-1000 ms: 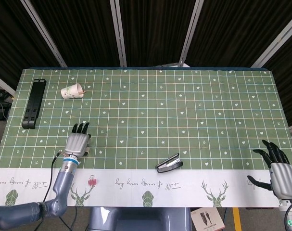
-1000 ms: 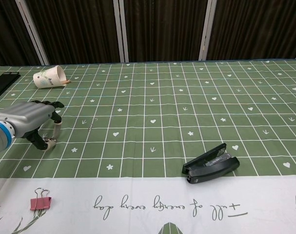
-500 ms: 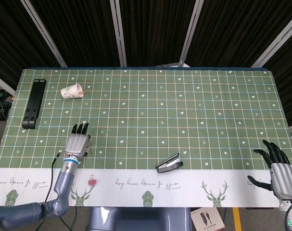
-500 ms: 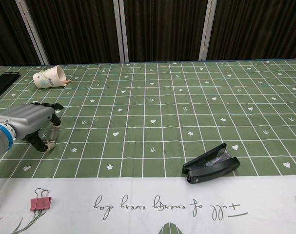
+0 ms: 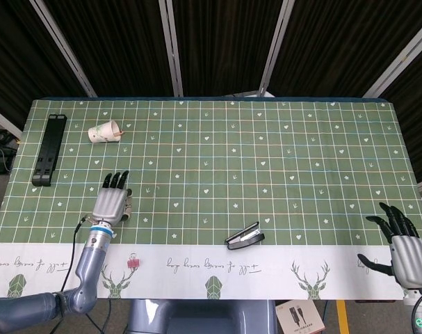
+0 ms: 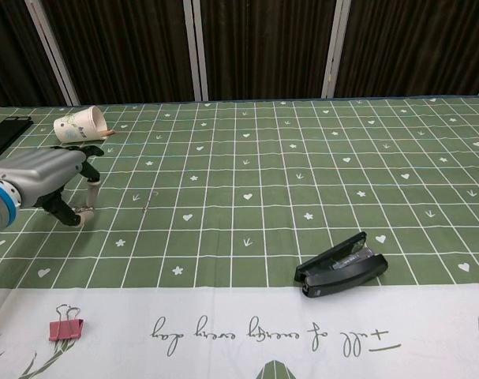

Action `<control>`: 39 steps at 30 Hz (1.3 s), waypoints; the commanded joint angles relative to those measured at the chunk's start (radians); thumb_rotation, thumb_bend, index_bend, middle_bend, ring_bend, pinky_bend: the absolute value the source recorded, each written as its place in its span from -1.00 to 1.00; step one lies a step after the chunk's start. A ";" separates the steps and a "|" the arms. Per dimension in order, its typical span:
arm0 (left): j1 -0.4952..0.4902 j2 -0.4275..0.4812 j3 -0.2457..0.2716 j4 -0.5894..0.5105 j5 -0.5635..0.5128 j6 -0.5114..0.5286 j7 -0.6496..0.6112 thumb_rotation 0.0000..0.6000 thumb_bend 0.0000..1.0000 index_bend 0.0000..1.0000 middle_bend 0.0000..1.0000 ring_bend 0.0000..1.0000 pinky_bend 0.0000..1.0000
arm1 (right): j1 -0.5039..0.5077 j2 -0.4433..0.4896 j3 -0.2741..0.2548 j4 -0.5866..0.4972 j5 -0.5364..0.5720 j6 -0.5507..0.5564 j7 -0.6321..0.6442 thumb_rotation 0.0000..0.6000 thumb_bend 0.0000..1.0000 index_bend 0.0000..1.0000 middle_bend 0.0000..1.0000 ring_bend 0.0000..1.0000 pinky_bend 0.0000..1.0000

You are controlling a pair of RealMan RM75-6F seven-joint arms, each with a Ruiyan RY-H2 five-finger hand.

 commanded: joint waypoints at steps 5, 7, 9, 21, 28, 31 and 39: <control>0.027 -0.017 -0.055 -0.015 0.060 0.045 -0.177 1.00 -0.25 0.29 -1.00 -1.00 -1.00 | 0.000 0.000 0.000 -0.001 0.001 0.000 0.000 1.00 -0.85 -0.47 -0.91 -1.00 -0.74; 0.030 -0.022 -0.068 -0.016 0.065 0.046 -0.210 1.00 -0.25 0.29 -1.00 -1.00 -1.00 | 0.000 0.000 0.001 -0.001 0.002 0.000 0.000 1.00 -0.85 -0.47 -0.91 -1.00 -0.74; 0.032 -0.028 -0.085 -0.021 0.069 0.046 -0.255 1.00 -0.24 0.30 -1.00 -1.00 -1.00 | 0.000 0.000 0.001 -0.001 0.001 0.000 -0.001 1.00 -0.85 -0.47 -0.91 -1.00 -0.74; 0.025 -0.050 -0.214 -0.056 -0.009 -0.052 -0.523 1.00 -0.24 0.34 -1.00 -1.00 -1.00 | 0.002 -0.002 0.002 0.000 0.005 -0.006 -0.002 1.00 -0.85 -0.47 -0.91 -1.00 -0.74; 0.008 -0.059 -0.226 -0.031 -0.020 -0.084 -0.569 1.00 -0.25 0.36 -1.00 -1.00 -1.00 | 0.004 -0.003 0.003 -0.001 0.009 -0.009 -0.005 1.00 -0.85 -0.47 -0.91 -1.00 -0.74; 0.008 -0.066 -0.231 -0.015 -0.021 -0.109 -0.620 1.00 -0.24 0.37 -1.00 -1.00 -1.00 | 0.004 -0.005 0.003 -0.002 0.007 -0.009 -0.007 1.00 -0.85 -0.47 -0.91 -1.00 -0.74; -0.001 -0.078 -0.225 0.039 0.010 -0.136 -0.686 1.00 -0.24 0.38 -1.00 -1.00 -1.00 | 0.005 -0.006 0.003 -0.003 0.008 -0.008 -0.010 1.00 -0.85 -0.47 -0.91 -1.00 -0.74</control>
